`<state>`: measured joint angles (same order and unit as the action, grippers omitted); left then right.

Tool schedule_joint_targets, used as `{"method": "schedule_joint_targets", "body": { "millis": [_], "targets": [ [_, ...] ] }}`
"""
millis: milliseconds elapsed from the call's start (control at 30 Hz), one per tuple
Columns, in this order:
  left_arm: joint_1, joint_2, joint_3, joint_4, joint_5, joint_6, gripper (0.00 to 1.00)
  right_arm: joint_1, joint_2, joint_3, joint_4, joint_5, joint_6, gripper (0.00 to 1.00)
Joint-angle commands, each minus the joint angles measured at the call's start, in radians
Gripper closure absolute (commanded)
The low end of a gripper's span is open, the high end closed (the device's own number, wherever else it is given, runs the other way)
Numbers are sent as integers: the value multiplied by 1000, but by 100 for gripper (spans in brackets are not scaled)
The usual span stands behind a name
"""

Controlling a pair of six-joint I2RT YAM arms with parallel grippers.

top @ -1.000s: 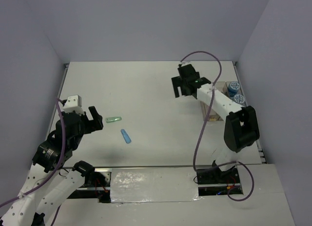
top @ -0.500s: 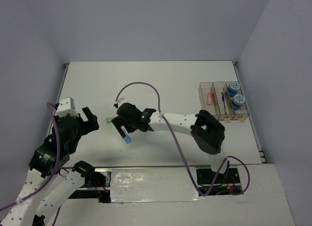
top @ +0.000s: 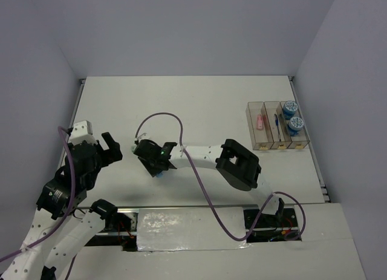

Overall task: Sort the stationery into containers
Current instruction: Pick up the stationery from the center of the board, then place the stationery in the storage box.

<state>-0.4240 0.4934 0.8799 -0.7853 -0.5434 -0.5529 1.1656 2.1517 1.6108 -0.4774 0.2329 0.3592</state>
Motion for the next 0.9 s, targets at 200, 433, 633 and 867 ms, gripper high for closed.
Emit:
{"method": "schedule_joint_targets", "body": {
  "millis": [200, 433, 633, 867],
  "targets": [
    [10, 0, 21, 35, 23, 18, 1, 20, -10, -43, 14, 17, -16, 58],
    [10, -4, 21, 38, 28, 19, 1, 17, 17, -41, 0, 23, -42, 64],
    [10, -6, 19, 41, 34, 22, 1, -108, -252, -311, 147, 31, 14, 100],
    [11, -13, 18, 44, 39, 27, 1, -472, -653, -520, 139, 133, -178, 100]
  ]
}}
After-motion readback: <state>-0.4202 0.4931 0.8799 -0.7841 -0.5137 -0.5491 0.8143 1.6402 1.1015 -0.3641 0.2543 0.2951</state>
